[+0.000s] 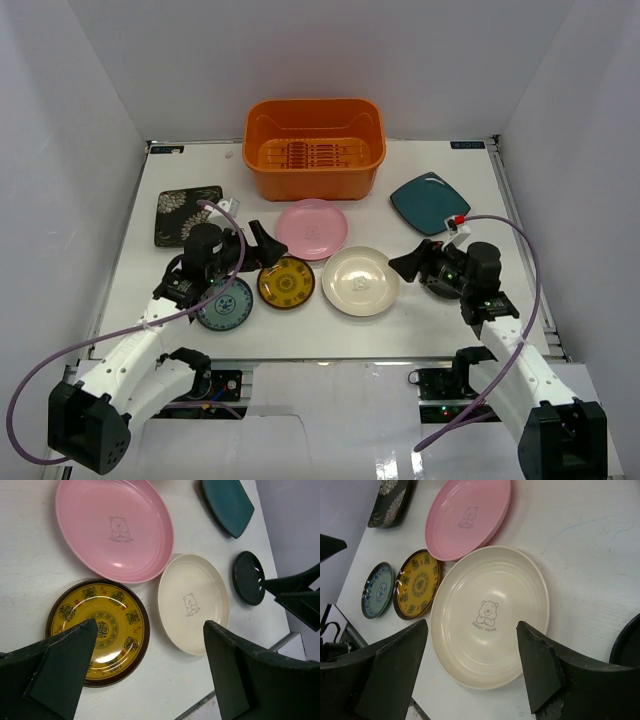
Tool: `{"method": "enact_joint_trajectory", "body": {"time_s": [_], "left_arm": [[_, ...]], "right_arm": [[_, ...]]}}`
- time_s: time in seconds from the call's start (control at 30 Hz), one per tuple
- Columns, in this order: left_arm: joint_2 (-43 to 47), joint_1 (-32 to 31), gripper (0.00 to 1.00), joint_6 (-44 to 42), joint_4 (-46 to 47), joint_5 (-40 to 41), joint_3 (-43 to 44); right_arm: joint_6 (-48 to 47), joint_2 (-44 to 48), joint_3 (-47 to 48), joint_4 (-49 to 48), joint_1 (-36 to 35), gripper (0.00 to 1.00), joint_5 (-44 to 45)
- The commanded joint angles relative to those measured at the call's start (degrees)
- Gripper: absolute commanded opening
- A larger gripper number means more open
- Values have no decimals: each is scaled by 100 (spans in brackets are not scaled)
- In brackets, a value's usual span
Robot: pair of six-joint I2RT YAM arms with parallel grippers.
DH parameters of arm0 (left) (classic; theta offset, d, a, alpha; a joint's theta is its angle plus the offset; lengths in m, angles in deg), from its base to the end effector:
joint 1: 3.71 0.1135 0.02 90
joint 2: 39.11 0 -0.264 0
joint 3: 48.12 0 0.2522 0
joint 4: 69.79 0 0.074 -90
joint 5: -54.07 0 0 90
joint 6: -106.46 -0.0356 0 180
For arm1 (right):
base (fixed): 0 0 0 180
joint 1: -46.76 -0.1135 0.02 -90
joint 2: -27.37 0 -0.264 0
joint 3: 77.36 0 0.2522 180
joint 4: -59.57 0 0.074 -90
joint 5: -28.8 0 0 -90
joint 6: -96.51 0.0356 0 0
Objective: Place the plates into the plastic bin on the countertop
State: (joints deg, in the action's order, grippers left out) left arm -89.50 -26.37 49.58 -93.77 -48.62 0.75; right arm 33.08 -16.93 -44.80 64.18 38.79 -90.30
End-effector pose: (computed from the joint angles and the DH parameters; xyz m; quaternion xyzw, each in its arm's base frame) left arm 0.1833 -0.0850 0.2634 -0.0179 0.8424 -0.3307 0.4250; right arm 0.1747 0.0419 0.2170 -0.0234 0.7889 0.3643 0.4943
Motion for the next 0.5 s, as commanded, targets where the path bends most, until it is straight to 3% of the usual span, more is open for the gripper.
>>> {"method": "enact_joint_trajectory", "body": {"time_s": [0.0, 0.17, 0.23, 0.37, 0.47], "left_arm": [[-84, 24, 98, 238, -41, 643, 311], [-576, 59, 95, 641, -208, 2169, 637], [-910, 260, 93, 809, -209, 2393, 698], [-1174, 1996, 90, 1529, 412, 1552, 375], [-1525, 2912, 87, 1943, 626, 1138, 110]], "right_arm": [[-99, -105, 9, -456, -205, 78, -17], [-161, -290, -96, -834, -346, 78, -130], [-117, -387, -167, -1035, -363, 77, -306], [-29, -388, -202, -1116, -407, 77, -614], [-90, -134, -281, -1071, -478, 77, -509]]}}
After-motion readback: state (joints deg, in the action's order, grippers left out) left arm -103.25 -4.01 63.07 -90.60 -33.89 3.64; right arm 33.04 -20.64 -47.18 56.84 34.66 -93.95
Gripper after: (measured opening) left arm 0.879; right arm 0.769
